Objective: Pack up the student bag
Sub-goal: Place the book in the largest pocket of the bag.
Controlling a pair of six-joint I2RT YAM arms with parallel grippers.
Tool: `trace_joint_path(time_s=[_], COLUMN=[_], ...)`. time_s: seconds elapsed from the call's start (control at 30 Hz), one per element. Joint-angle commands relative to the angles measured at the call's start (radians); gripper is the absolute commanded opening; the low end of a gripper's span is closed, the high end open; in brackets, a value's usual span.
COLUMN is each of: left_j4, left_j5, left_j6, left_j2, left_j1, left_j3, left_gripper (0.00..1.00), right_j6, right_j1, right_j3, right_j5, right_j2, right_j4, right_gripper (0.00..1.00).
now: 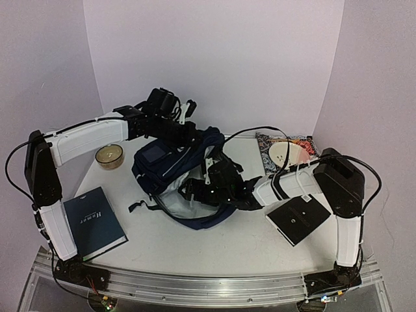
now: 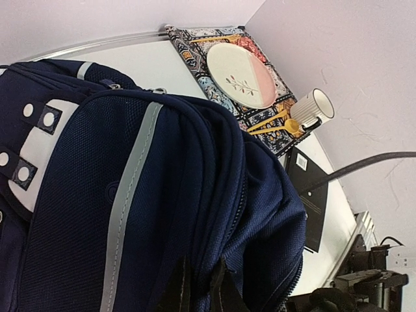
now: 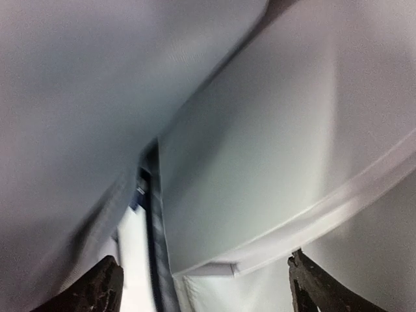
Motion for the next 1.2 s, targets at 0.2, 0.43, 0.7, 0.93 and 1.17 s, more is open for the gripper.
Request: trace_joint_path(time_s=[0.2, 0.43, 0.7, 0.93, 1.17], left_j4=[0.103, 0.123, 0.148, 0.181, 0.186], left_j5=[-0.07, -0.045, -0.067, -0.08, -0.124], left_j6=[0.037, 0.028, -0.001, -0.023, -0.042], left_j2=[-0.04, 0.009, 0.005, 0.014, -0.028], left_j1=[0.011, 0.011, 0.011, 0.014, 0.014], left_j3=[-0.045, -0.107, -0.162, -0.196, -0.251], left_gripper=[0.0, 0.12, 0.41, 0.43, 0.58], right_j6=[-0.259, -0.306, -0.343, -0.335, -0.333], right_j1=[0.012, 0.013, 0.013, 0.012, 0.012], right_j3=[-0.054, -0.199, -0.331, -0.344, -0.364], right_j5=[0.005, 0.082, 0.108, 0.067, 0.164], right_j2=[-0.17, -0.354, -0.523, -0.508, -0.556], right_j4=[-0.133, -0.15, -0.206, -0.222, -0.191], right_gripper=[0.97, 0.98, 0.98, 0.98, 0.98])
